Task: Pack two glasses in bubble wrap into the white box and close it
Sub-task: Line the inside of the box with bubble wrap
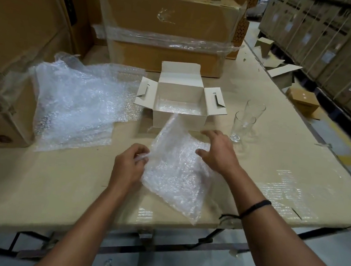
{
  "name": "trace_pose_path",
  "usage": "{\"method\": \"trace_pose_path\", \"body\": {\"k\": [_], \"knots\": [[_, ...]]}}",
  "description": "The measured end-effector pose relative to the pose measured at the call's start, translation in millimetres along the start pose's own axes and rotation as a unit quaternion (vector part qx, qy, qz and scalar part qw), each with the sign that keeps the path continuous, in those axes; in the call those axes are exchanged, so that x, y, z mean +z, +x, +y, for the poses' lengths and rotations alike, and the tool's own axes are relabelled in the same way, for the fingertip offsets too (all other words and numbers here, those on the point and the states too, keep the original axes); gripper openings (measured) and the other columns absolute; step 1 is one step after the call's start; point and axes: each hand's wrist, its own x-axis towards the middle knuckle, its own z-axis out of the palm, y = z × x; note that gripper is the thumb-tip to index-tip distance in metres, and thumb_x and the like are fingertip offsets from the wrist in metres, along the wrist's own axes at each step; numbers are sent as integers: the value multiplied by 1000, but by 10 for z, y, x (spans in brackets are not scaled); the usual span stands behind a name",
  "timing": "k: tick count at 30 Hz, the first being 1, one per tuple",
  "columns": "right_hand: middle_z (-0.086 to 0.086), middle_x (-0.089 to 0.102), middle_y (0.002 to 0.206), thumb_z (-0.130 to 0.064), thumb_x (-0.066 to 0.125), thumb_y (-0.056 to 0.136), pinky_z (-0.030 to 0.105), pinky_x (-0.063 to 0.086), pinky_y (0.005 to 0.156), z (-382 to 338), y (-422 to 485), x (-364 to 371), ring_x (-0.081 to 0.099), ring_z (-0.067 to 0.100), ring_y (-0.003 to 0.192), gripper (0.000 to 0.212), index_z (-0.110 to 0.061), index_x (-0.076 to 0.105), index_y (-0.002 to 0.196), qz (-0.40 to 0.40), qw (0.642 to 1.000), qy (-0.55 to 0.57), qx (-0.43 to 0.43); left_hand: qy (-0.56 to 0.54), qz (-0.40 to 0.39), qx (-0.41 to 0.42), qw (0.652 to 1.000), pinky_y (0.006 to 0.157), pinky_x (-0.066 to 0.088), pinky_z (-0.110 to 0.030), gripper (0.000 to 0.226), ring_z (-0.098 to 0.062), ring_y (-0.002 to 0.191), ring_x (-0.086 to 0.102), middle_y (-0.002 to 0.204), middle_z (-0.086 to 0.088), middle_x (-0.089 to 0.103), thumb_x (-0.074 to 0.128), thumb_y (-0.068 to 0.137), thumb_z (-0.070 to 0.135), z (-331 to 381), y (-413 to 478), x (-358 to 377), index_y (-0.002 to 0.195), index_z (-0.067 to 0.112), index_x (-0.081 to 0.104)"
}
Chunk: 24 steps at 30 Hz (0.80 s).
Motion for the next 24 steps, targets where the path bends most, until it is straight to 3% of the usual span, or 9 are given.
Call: {"method": "trace_pose_path", "body": {"k": [3, 5, 7, 9, 11, 12, 16, 21, 24], "knots": [[4, 42, 147, -20, 81, 77, 30, 39, 101, -176, 213, -151, 41, 20, 134, 86, -20, 33, 149, -72, 968, 242, 7, -100, 3, 24, 995, 76, 48, -15, 37, -1, 83, 64, 86, 13, 68, 64, 81, -8, 95, 92, -138, 86, 29, 66], [7, 42, 146, -20, 84, 74, 35, 43, 104, -241, 353, -205, 43, 20, 131, 88, -24, 35, 147, -113, 934, 337, 21, -158, -26, 41, 986, 73, 48, -11, 38, 3, 81, 63, 89, 7, 67, 64, 80, -14, 191, 181, -238, 91, 22, 66], [18, 59, 129, -11, 79, 78, 33, 49, 97, -276, 449, -242, 57, 23, 116, 63, -8, 51, 134, -152, 914, 376, 5, -212, -35, 50, 975, 75, 51, -16, 43, -10, 91, 64, 98, -4, 67, 66, 78, -15, 204, 328, -354, 99, 23, 64], [23, 69, 104, -3, 75, 81, 34, 55, 87, -306, 505, -220, 67, 27, 94, 30, 7, 64, 107, -138, 902, 408, 0, -245, -1, 23, 969, 75, 54, -24, 44, -20, 96, 64, 108, -12, 66, 70, 79, -7, 141, 491, -484, 106, 26, 63], [11, 70, 79, -1, 74, 80, 30, 55, 67, -305, 528, -191, 65, 20, 72, 12, 0, 66, 89, -86, 891, 444, 34, -245, 26, -39, 968, 70, 54, -28, 37, -19, 86, 65, 101, -11, 68, 73, 81, 4, 58, 603, -554, 111, 21, 62], [5, 66, 72, -1, 75, 80, 27, 50, 58, -305, 533, -176, 60, 15, 64, 13, -5, 65, 87, -61, 889, 452, 47, -245, 23, -70, 967, 64, 54, -27, 32, -18, 78, 63, 93, -10, 68, 73, 82, 5, 36, 639, -564, 110, 15, 62], [7, 67, 84, -2, 78, 77, 31, 52, 62, -255, 546, -129, 64, 17, 72, 36, -11, 56, 103, -9, 881, 463, 95, -238, 22, -77, 968, 54, 52, -25, 9, -17, 59, 55, 70, -8, 63, 71, 82, 0, 66, 775, -477, 88, 5, 66], [15, 62, 97, 9, 70, 81, 48, 56, 86, -118, 599, -250, 66, 25, 86, 47, -18, 36, 99, 0, 862, 500, 83, -254, 79, -39, 963, 58, 51, -32, 14, -18, 55, 53, 67, -8, 64, 69, 85, 3, 297, 1197, -324, 78, 14, 66], [15, 57, 93, 12, 68, 80, 45, 54, 74, -89, 707, -316, 61, 28, 82, 47, -19, 34, 90, 60, 879, 464, 89, -250, 86, -17, 964, 55, 50, -32, 17, -18, 53, 54, 68, -9, 65, 69, 85, 2, 450, 1467, -220, 77, 16, 66]]}}
